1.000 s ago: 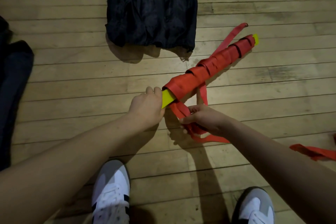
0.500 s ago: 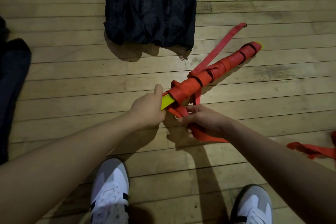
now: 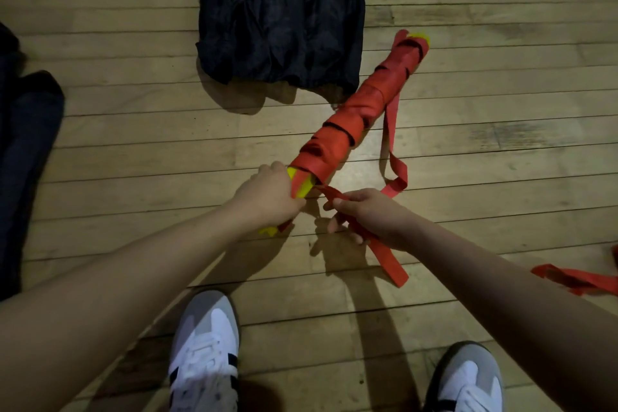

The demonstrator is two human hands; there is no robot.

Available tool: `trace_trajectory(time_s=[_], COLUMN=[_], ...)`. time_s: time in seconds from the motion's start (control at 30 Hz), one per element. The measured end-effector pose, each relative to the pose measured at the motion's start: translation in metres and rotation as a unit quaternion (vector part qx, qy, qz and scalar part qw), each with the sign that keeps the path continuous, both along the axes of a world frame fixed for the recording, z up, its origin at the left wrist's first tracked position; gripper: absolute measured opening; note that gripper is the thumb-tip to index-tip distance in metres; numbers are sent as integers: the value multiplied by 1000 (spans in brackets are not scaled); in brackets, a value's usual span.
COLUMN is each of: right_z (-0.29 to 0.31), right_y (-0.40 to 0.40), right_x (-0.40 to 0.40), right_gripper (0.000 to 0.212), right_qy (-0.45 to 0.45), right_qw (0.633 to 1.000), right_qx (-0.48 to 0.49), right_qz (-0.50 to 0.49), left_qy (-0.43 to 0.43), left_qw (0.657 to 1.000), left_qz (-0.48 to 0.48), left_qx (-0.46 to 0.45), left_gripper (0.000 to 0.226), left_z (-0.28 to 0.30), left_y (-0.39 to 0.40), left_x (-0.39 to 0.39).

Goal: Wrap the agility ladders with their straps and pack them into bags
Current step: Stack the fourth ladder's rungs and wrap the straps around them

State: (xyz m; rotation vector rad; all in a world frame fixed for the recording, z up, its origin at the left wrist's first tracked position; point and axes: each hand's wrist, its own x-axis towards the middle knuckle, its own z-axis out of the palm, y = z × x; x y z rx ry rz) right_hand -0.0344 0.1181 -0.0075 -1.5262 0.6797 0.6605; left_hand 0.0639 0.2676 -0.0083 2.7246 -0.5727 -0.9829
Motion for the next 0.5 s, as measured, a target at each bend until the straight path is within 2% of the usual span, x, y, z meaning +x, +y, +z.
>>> trace_trajectory(time_s=[0.07,0.13,0.33,0.43,0.5], right_z=[-1,-2,-7,-11,-11], right_y=[-1,0,3,-1,-1], right_x=[-1,-2,-7,-10,-11], right_gripper=[28,29,31,29,30], right_qy=[-3,-5,-8,-5,-1], right_qw=[1000,1000,999,998,998], right_qx=[-3,-4,-6,-10,-9], right_qz=[-5,-13,-49,-55,-55], left_qy=[-44,-58,-4,37,33], left_qw=[999,998,1000,999,999], left_qz=[-15,-20,-25,-27,-37], left_qx=[-6,-10,-14,-13,-18], left_gripper=[46,50,62,57,54], left_z=[3,1,3,10,11], left_y=[1,1,-1,-4,-3], left_x=[-2,-5,-14,-12,-13])
